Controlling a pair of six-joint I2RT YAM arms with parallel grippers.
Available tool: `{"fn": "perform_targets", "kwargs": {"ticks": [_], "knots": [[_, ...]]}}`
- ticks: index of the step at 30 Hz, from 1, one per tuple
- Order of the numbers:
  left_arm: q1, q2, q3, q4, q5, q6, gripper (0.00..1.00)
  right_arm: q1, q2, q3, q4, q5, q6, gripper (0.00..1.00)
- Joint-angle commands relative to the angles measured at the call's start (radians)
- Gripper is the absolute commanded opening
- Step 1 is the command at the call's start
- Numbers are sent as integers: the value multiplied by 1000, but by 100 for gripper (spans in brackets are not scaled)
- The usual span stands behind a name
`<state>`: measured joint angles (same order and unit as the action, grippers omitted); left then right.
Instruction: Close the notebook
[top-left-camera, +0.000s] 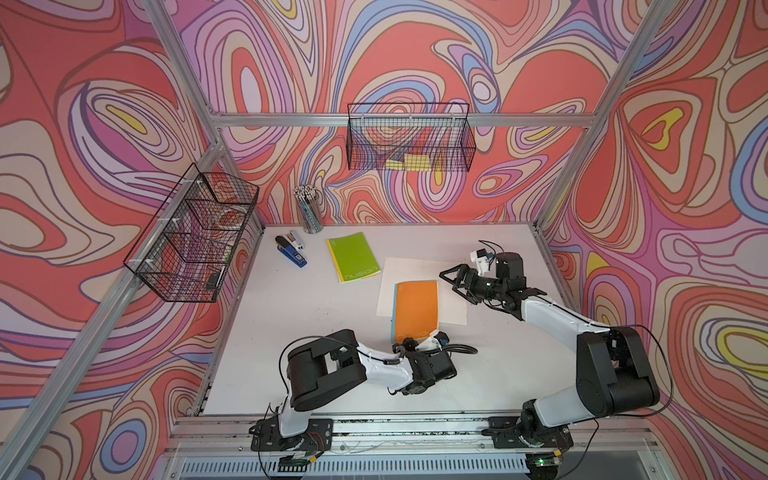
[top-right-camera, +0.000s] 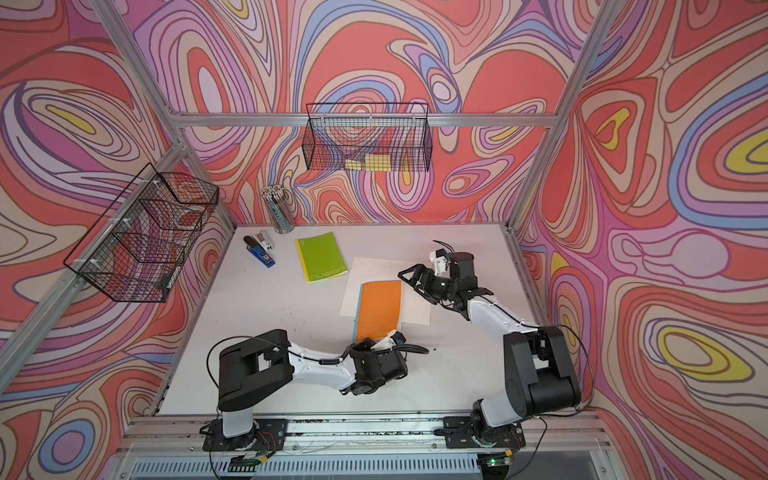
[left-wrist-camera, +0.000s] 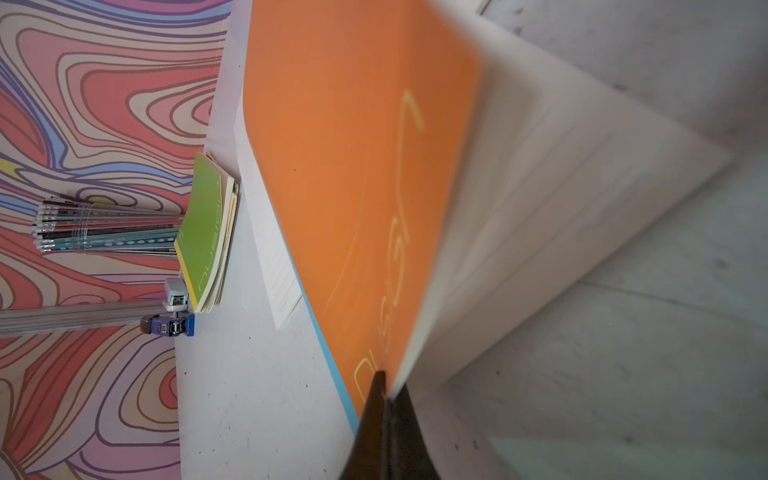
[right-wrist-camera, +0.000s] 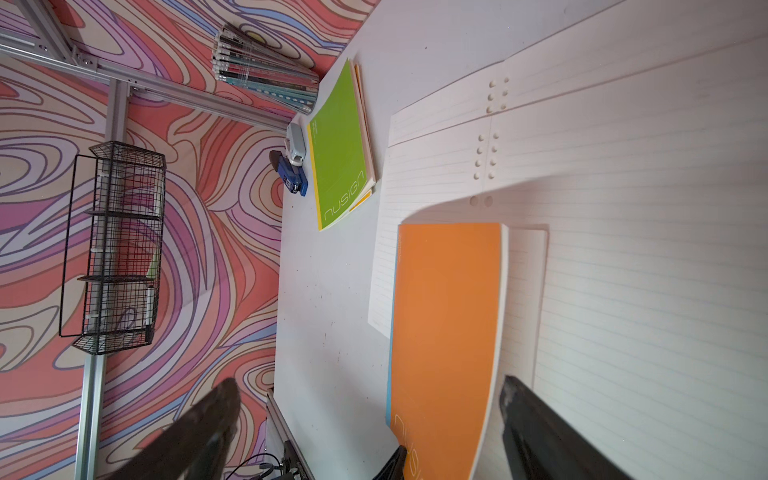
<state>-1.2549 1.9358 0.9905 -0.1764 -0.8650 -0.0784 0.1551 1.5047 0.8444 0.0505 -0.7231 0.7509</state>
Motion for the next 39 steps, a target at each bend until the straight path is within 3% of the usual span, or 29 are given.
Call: {"fn": "perform_targets", "kwargs": {"ticks": [1,18,39], "knots": [[-14,12,21,-52,0,7,0,17,23,20,37,-14,13,98],[-20,42,63,-58,-2,-8,0,154,123,5,141,50,89,98],[-23,33,75,-79,-24,-46,2,164,164,-74,139,105,64,98]]}}
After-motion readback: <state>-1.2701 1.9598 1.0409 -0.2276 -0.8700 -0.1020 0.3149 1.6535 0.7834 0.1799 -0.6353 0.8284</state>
